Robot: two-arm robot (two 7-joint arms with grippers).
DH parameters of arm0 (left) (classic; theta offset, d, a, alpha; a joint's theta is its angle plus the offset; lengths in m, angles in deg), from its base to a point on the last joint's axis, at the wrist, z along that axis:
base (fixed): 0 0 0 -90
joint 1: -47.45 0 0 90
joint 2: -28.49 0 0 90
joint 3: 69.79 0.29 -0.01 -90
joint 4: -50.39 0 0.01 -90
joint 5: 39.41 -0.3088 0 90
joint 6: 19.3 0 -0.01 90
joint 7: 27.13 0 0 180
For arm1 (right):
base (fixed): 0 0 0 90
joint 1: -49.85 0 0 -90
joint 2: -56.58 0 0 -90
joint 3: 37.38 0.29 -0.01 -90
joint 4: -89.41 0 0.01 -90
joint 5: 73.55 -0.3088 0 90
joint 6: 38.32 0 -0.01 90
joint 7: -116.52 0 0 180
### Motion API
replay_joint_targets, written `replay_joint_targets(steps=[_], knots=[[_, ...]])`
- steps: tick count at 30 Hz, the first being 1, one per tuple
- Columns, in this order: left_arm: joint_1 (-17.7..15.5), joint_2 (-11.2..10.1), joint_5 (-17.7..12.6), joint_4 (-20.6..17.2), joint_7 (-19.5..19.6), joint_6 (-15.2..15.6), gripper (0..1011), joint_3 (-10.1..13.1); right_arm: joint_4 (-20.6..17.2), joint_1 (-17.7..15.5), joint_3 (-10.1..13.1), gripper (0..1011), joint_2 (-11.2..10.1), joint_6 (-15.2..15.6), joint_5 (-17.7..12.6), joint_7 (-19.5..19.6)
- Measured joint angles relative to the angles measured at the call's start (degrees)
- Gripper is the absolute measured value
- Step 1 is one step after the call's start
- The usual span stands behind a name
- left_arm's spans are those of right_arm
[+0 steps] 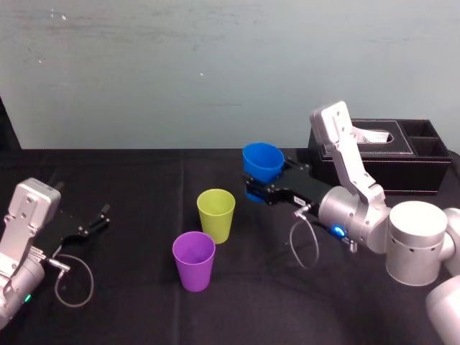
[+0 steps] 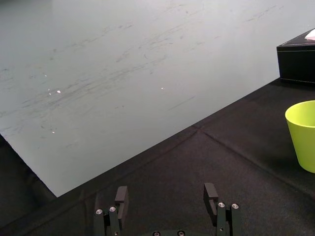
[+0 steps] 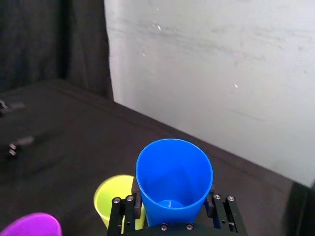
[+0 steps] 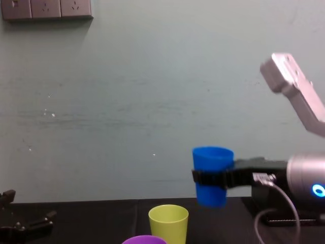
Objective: Stack the three plastic cups sequentially using one hand.
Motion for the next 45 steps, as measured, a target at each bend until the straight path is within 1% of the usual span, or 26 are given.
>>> replay_joint_targets(steps=[3,7,12,21,30,36,45], knots=[[0.0,0.0,0.0,0.0,0.0,0.0,1000,0.0,-0.75,0.62,-0.45,718,0.26,0.25,-0.86,-0.45],[0.0,0.0,0.0,0.0,0.0,0.0,1000,0.0,-0.72,1.43,-1.32,717,0.67,0.0,-1.65,-1.09],[0.0,0.0,0.0,0.0,0.0,0.0,1000,0.0,0.5,2.61,-2.47,718,1.34,-0.78,-2.46,-1.56],[0.0,0.0,0.0,0.0,0.0,0.0,1000,0.0,3.45,4.56,-4.48,717,2.02,-1.17,-3.39,-1.88],[0.0,0.0,0.0,0.0,0.0,0.0,1000,0.0,4.36,5.45,-6.47,717,1.99,-1.61,-3.45,-1.98],[0.0,0.0,0.0,0.0,0.0,0.0,1000,0.0,4.75,6.01,-7.3,717,1.94,-1.82,-3.33,-2.05],[0.0,0.0,0.0,0.0,0.0,0.0,1000,0.0,6.06,6.68,-8.52,717,2.09,-2.0,-2.32,-1.75]])
